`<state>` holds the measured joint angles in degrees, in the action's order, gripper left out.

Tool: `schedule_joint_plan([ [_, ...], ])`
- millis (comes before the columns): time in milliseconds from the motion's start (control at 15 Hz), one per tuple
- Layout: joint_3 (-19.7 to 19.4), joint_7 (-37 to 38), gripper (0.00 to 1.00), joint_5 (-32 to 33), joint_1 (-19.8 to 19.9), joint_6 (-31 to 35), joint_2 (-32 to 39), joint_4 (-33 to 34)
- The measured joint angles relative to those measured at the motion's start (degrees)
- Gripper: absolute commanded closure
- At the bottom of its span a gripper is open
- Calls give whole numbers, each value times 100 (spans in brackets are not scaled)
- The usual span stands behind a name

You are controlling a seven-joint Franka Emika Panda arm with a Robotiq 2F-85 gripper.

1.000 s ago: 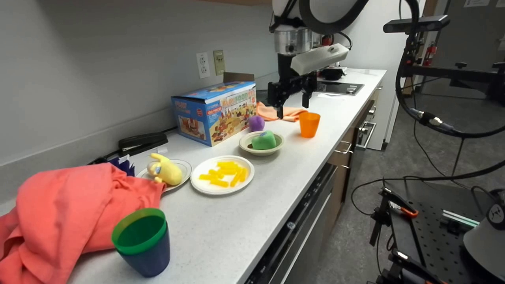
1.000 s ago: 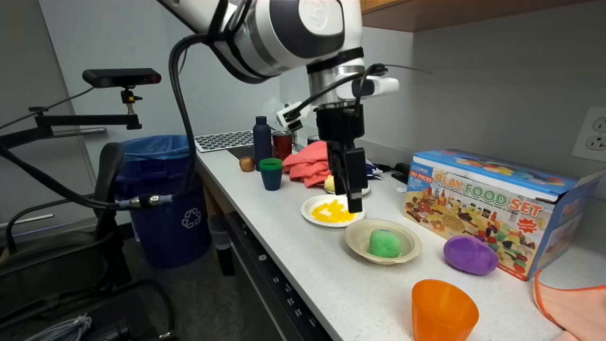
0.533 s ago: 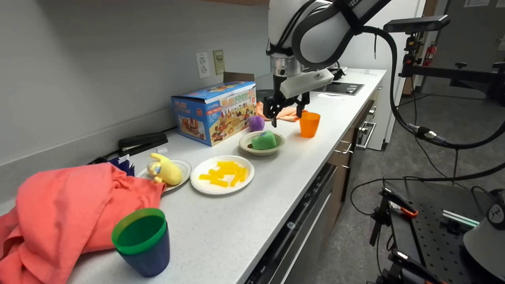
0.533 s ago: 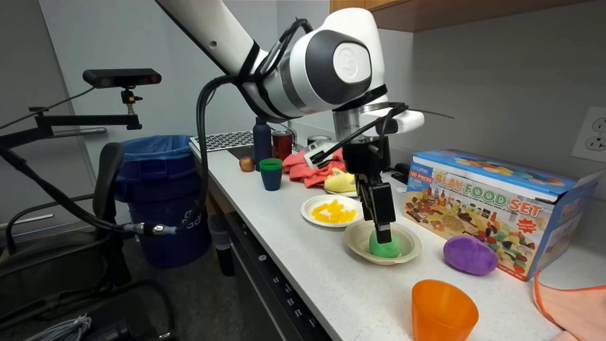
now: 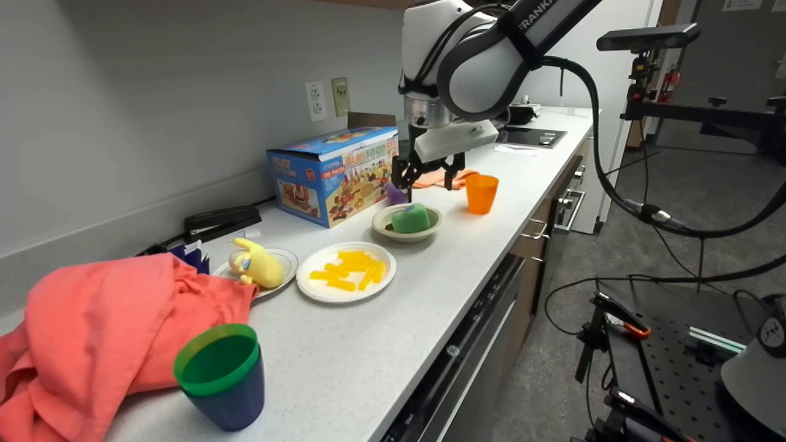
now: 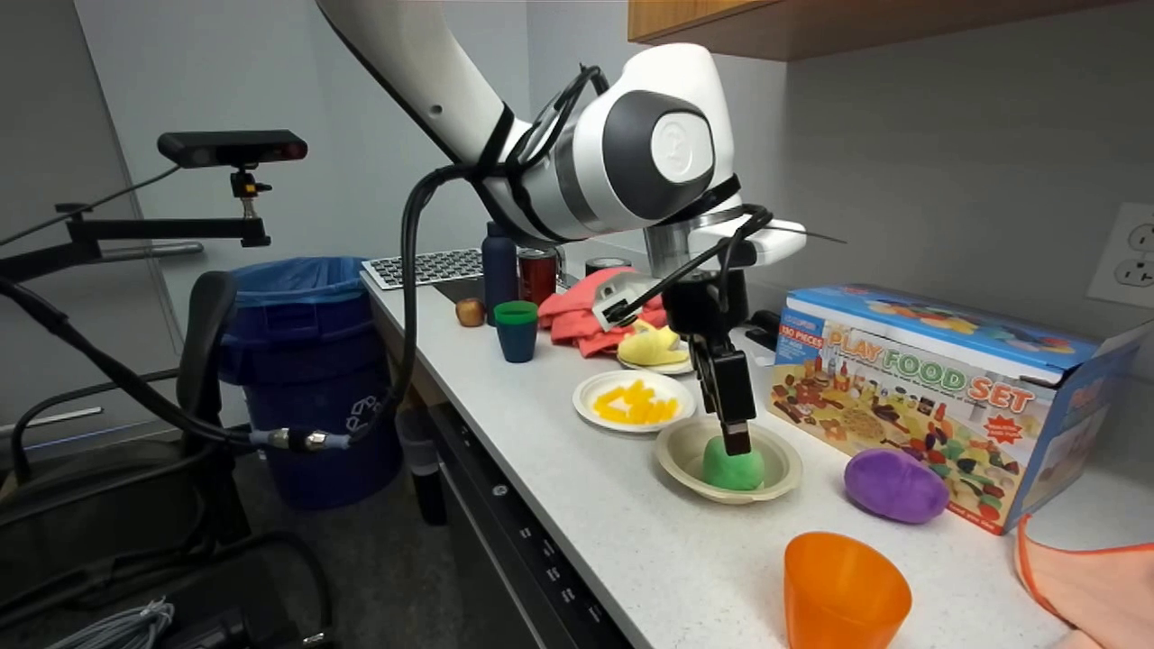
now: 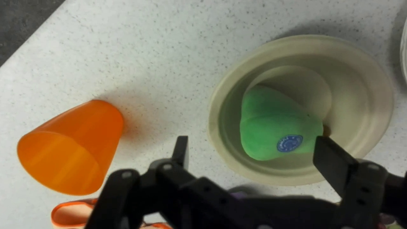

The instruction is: Put the green plushie in the blue cup

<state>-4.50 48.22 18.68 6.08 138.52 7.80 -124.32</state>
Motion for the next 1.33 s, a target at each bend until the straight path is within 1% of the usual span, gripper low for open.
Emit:
schedule_joint_plan([
  [667,-220,263,0,0,-263,24,775,473],
  [733,-232,286,25,0,-297,34,847,523],
  [800,-241,301,26,0,-328,36,910,570],
  [1000,-267,315,49,-16,-411,36,1034,678],
  [1133,-268,315,66,-35,-430,36,1046,744],
  [1333,-268,294,86,-157,-431,36,1025,865],
])
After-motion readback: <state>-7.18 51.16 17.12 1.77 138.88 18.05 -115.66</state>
